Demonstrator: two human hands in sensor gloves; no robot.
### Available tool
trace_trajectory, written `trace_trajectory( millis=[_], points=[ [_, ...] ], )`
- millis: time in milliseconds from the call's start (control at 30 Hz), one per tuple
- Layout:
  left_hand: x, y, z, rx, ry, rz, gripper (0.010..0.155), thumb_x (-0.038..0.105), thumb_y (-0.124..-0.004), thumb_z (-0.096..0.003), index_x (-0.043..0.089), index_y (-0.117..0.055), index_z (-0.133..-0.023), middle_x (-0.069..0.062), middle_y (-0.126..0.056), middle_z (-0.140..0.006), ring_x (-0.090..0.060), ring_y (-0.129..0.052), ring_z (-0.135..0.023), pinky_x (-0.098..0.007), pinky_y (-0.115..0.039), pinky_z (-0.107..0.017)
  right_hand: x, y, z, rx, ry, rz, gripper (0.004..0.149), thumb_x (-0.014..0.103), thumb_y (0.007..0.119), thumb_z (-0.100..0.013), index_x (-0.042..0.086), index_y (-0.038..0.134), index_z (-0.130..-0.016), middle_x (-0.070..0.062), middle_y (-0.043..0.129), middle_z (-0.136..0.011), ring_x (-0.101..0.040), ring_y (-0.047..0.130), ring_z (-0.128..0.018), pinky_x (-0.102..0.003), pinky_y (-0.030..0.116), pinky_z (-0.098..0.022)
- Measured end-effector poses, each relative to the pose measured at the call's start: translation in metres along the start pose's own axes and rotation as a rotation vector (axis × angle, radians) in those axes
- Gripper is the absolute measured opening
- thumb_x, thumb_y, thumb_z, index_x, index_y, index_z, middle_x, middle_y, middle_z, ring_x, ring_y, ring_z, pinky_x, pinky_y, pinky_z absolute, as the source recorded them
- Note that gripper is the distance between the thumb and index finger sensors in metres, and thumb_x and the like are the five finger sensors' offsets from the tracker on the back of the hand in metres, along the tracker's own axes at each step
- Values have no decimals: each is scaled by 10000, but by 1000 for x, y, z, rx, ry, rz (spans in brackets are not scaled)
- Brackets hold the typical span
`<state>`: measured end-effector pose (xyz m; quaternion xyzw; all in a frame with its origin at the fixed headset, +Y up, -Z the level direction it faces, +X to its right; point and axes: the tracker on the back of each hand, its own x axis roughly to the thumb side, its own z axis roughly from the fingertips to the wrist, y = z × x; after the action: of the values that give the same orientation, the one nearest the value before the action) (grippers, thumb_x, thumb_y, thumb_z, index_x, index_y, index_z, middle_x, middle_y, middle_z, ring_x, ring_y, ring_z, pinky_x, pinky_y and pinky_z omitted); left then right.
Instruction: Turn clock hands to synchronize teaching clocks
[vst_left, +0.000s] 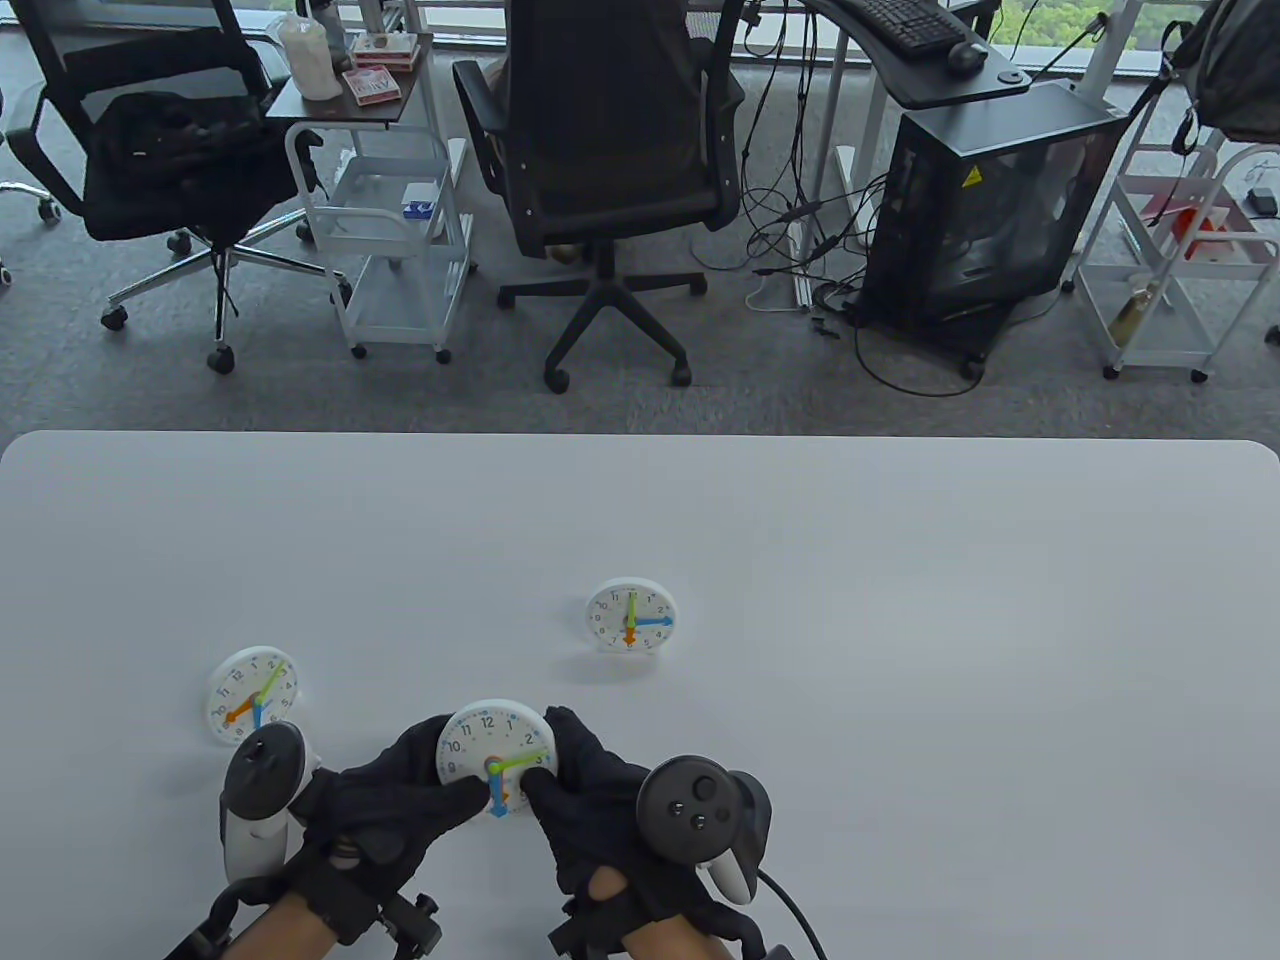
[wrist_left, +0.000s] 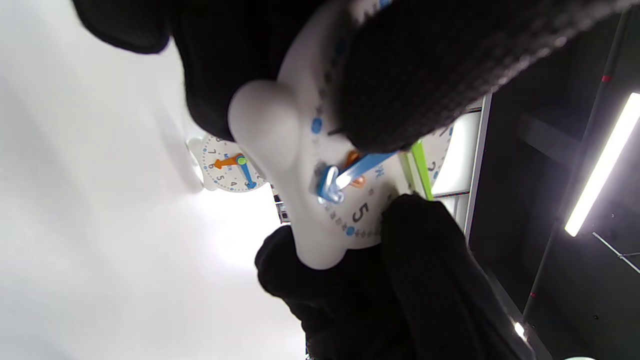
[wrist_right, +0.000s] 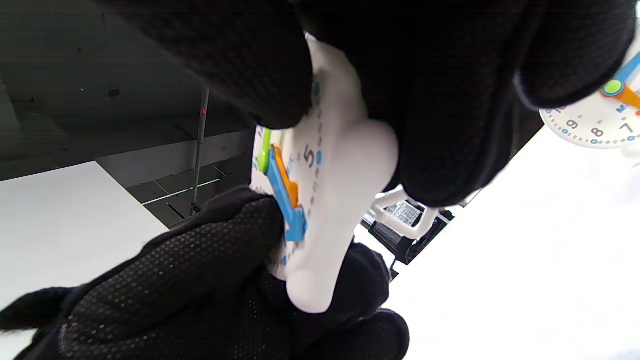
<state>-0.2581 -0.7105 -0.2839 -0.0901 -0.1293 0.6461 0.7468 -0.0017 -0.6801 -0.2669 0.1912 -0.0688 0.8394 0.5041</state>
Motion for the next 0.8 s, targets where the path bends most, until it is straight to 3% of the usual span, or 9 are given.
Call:
trace_trajectory(
  millis=[233, 367, 433, 533, 800],
  points=[
    [-1, -1, 2, 20, 2, 17, 585, 386, -911, -488, 182, -684, -986, -44, -1012, -780, -382, -1005, -678, -671, -671, -584, -1, 3, 0, 45, 1, -8, 768, 429, 827, -491, -143, 612, -956, -168, 928, -721, -357, 1031, -491, -621, 754, -455],
    [-1, -2, 2, 24, 0, 36, 554, 381, -870, -503, 172, -688, -983, -55, -1015, -797, -391, -1010, -683, -669, -676, -581, 1, 13, 0, 134, 7, 53, 1048, 485, 860, -472, -198, 258, -991, -213, 731, -880, -406, 958, -594, -653, 696, -490],
    [-1, -3, 3, 29, 0, 40, 553, 382, -867, -503, 169, -689, -981, -59, -1025, -792, -395, -1013, -680, -670, -679, -577, 4, 15, 0, 138, -19, 113, 1094, 473, 888, -455, -200, 209, -985, -219, 695, -898, -420, 939, -614, -665, 681, -496],
    [-1, -4, 3, 22, -1, 57, 550, 383, -861, -506, 163, -690, -980, -65, -1029, -795, -395, -1015, -685, -667, -682, -579, 9, 14, 0, 144, -51, 223, 1121, 482, 902, -443, -199, 196, -986, -208, 687, -901, -414, 937, -621, -664, 681, -501],
    [-1, -7, 5, 13, -1, 66, 543, 383, -861, -505, 158, -696, -972, -73, -1030, -801, -398, -1021, -684, -666, -687, -576, 11, 14, 0, 115, -75, 312, 1107, 485, 909, -435, -206, 241, -985, -192, 736, -855, -393, 962, -579, -658, 699, -487]
  ],
)
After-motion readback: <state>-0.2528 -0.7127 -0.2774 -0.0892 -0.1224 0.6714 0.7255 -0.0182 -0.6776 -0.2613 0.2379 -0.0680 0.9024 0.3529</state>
